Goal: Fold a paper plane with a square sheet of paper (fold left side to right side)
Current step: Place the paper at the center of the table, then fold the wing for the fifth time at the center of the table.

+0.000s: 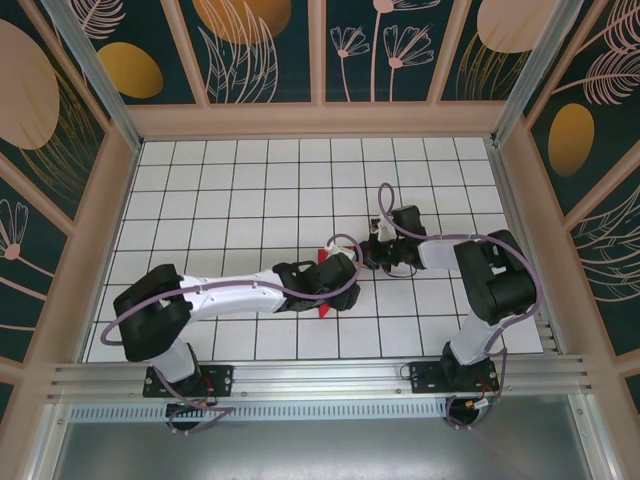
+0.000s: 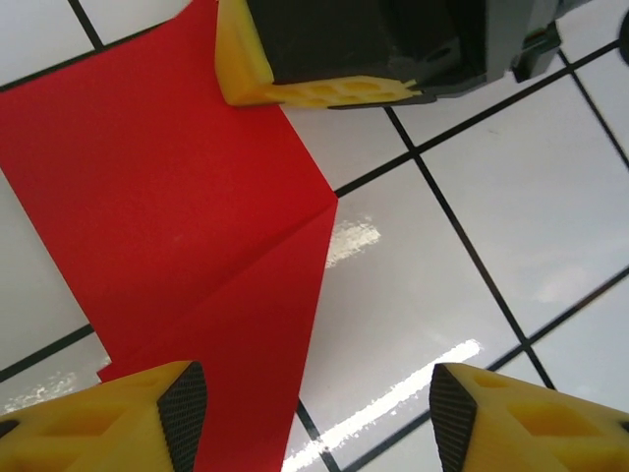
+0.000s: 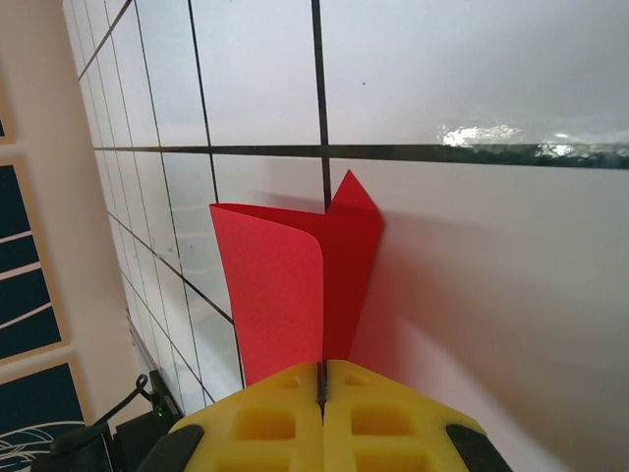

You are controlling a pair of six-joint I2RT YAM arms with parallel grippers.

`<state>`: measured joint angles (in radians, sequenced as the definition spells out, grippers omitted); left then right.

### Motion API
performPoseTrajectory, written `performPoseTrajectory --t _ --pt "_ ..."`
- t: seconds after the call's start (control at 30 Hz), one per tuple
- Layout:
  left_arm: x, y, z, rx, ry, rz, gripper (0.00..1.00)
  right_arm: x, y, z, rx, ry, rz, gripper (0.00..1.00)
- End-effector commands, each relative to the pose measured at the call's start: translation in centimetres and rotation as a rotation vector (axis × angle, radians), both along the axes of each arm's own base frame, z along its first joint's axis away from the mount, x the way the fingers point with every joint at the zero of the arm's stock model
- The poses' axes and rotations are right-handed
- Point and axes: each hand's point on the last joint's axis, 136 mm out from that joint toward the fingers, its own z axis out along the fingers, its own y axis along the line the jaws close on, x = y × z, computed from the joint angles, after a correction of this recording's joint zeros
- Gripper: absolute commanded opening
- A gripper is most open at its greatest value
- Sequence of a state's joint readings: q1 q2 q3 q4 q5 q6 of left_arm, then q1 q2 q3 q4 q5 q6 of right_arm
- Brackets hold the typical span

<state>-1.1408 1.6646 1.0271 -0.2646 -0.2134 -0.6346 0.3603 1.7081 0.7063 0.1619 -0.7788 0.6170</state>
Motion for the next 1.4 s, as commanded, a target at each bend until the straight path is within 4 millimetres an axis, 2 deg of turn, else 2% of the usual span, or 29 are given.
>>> performPoseTrajectory --t 0.0,0.03,0.1,0.53,0.97,1.37 --pt "0.6 1.2 -0.8 0.125 -0.051 0.027 0.65 0.7 0.3 1.3 -0.002 -0.019 -0.010 0.05" --pt "0.6 1.4 -1.8 0.163 -0.046 0.026 0.65 0.8 0.2 1.3 -0.003 -0.018 -0.012 0.05" --pt "0.5 1.4 -2.4 0.188 -0.051 0.026 0.66 0.8 0.2 1.2 -0.008 -0.011 -0.017 0.05" --pt "0.2 1.7 -3.8 0.276 -0.106 0.038 0.64 0.9 0.4 0.9 -0.001 0.021 -0.019 0.05" --pt "0.6 2.8 -5.3 0.417 -0.161 0.069 0.52 0.7 0.5 0.6 -0.010 0.028 -0.010 0.05" --pt "0.4 2.8 -6.1 0.431 -0.155 0.065 0.35 0.6 0.6 0.2 -0.023 0.032 -0.003 0.05"
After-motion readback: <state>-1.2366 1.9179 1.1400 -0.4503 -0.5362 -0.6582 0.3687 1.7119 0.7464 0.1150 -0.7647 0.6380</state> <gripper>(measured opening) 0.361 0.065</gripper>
